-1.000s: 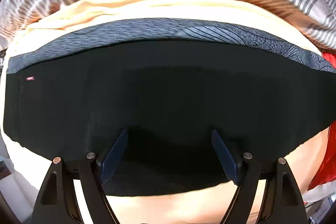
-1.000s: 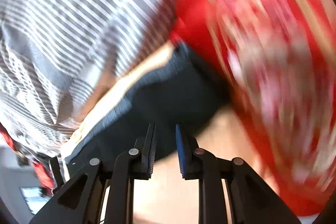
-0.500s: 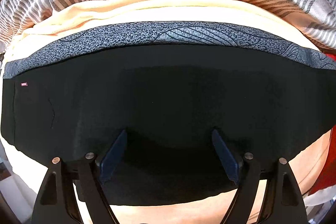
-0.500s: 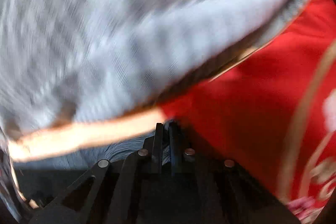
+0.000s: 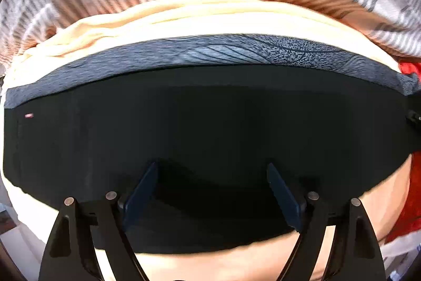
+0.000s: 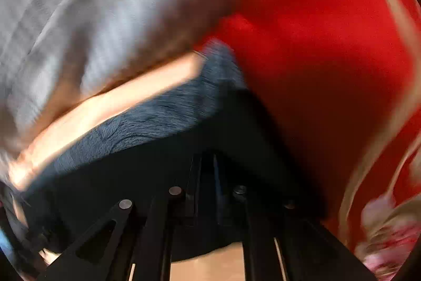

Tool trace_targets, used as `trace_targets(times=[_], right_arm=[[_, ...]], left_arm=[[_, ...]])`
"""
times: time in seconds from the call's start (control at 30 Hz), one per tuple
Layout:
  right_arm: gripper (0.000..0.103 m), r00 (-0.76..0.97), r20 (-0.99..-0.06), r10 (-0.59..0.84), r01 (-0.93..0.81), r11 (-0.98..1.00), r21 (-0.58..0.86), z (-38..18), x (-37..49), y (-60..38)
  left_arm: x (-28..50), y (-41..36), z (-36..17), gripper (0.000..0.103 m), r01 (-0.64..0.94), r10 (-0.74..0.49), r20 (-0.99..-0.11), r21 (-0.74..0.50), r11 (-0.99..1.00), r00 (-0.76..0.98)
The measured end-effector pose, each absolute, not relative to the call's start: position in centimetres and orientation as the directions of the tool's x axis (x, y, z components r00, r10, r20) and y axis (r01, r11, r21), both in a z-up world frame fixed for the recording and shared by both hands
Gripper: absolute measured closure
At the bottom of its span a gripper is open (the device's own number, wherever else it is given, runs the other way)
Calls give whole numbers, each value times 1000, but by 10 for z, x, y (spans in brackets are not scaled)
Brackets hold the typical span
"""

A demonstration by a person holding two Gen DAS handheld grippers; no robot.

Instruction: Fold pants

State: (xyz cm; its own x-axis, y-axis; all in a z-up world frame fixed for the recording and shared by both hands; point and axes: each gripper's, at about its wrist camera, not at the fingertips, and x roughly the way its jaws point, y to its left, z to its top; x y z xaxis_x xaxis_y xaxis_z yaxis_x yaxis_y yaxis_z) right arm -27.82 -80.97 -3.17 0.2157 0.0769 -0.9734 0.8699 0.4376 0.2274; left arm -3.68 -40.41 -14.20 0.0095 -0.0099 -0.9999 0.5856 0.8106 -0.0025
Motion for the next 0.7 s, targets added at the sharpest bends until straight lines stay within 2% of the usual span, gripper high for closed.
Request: trace_targets(times=[0.07,0.23,0.33,0.53,0.6,0.7], right_arm=[[86,205,-977,49,859,470,204,-15,-280,-798],[72,292,-948,127,792,524,314,9,-259,-728],[71,316,-935,163,734,582,349,8,-223,-669],[69,328,-915,236,625,672,397,-35,-147,-561],[69,289,-931,225,638,680,362,-54,-134,-548],[67,321,-921,219,683,620,386,-47,-138,-548]], left_arm=[[-31,-384,-123,17,582,-16,-999,13,813,45],[12,-324,-102,17,506,36,-990,100,857,134],[53,-289,-103,17,444,80,-979,157,882,187],[130,-254,-151,17,395,197,-952,278,875,234],[149,-243,-162,7,387,167,-963,239,890,211],[169,-235,-151,8,394,186,-955,267,880,233]])
